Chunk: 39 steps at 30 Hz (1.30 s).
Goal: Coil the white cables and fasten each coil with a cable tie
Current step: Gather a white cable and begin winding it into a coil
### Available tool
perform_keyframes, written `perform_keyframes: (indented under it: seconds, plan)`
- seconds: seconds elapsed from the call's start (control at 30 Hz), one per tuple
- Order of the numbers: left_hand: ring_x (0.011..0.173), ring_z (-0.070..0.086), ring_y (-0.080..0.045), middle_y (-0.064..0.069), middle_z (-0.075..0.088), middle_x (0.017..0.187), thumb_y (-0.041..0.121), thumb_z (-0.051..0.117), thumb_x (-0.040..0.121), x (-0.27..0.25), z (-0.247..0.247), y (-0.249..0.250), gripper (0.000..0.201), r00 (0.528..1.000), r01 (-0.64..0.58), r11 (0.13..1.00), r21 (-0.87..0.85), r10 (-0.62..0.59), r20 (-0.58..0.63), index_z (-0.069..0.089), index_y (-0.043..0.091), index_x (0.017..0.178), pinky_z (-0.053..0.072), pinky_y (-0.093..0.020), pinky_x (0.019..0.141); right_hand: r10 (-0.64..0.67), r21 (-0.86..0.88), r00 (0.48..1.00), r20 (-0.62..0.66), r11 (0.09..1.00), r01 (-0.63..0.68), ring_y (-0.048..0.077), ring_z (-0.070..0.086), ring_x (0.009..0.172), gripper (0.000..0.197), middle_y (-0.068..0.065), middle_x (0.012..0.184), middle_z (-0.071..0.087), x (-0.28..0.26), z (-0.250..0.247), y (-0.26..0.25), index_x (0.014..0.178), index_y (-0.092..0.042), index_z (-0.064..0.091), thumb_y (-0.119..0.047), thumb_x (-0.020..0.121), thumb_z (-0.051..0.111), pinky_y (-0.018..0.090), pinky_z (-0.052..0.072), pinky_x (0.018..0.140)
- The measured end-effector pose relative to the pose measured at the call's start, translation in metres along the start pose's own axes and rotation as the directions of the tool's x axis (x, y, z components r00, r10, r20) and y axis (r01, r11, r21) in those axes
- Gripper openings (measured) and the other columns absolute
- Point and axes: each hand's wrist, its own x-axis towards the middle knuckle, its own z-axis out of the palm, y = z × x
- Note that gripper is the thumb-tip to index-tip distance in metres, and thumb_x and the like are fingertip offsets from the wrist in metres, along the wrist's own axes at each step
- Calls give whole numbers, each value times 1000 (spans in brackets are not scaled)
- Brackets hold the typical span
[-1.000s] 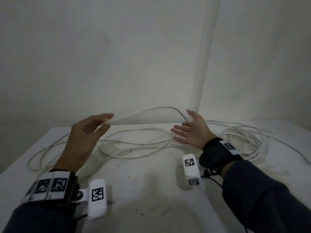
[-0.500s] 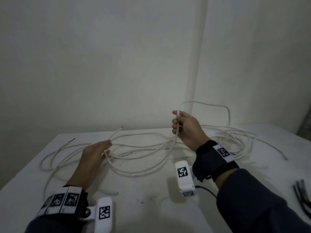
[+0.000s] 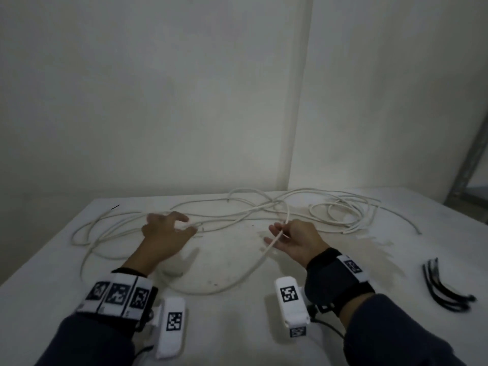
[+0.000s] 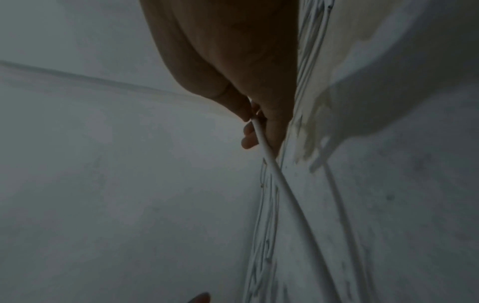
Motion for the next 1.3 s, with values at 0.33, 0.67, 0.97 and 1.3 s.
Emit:
perform_keyframes:
  seconds: [0.33, 0.67, 0.97, 1.3]
  plan:
    - [91, 66, -24, -12, 70, 100, 33, 45, 99, -70, 56, 28, 33, 913, 385, 380, -841, -23, 407, 62, 4, 102, 53, -33, 76, 28, 286, 957, 287, 951, -114, 27, 60, 81, 23, 17, 81, 51, -51, 28, 40, 77, 0, 49, 10, 93, 35, 48, 52, 86]
    - [57, 61, -19, -11, 49, 73, 2, 40, 100, -26, 58, -9, 16, 941, 47, -114, -992, -327, 83, 50, 2, 88, 58, -30, 53, 40, 635, 992, 118, 765, -107, 14, 51, 68, 13, 6, 80, 50, 6, -22, 32, 88, -10, 45, -10, 85, 58, 28, 46, 70]
    - [53, 49, -13, -17, 61, 84, 9, 45, 100, 12, 31, -59, 15, 902, -86, 259, -962, -389, -185, 46, 12, 115, 46, -16, 43, -93, 285, 958, -270, 943, 172, 8, 26, 40, 19, 1, 64, 36, 51, -42, 33, 85, -17, 49, -19, 101, 38, 12, 23, 34]
    - [56, 63, -13, -5, 64, 117, 4, 30, 103, -6, 37, -44, 61, 999, 30, 591, -806, 11, 46, 6, 40, 146, 50, -19, 46, -127, 147, 987, -101, 979, 141, 4, 50, 43, 25, -6, 55, 62, 43, -39, 35, 89, -14, 61, -11, 99, 39, 17, 42, 45]
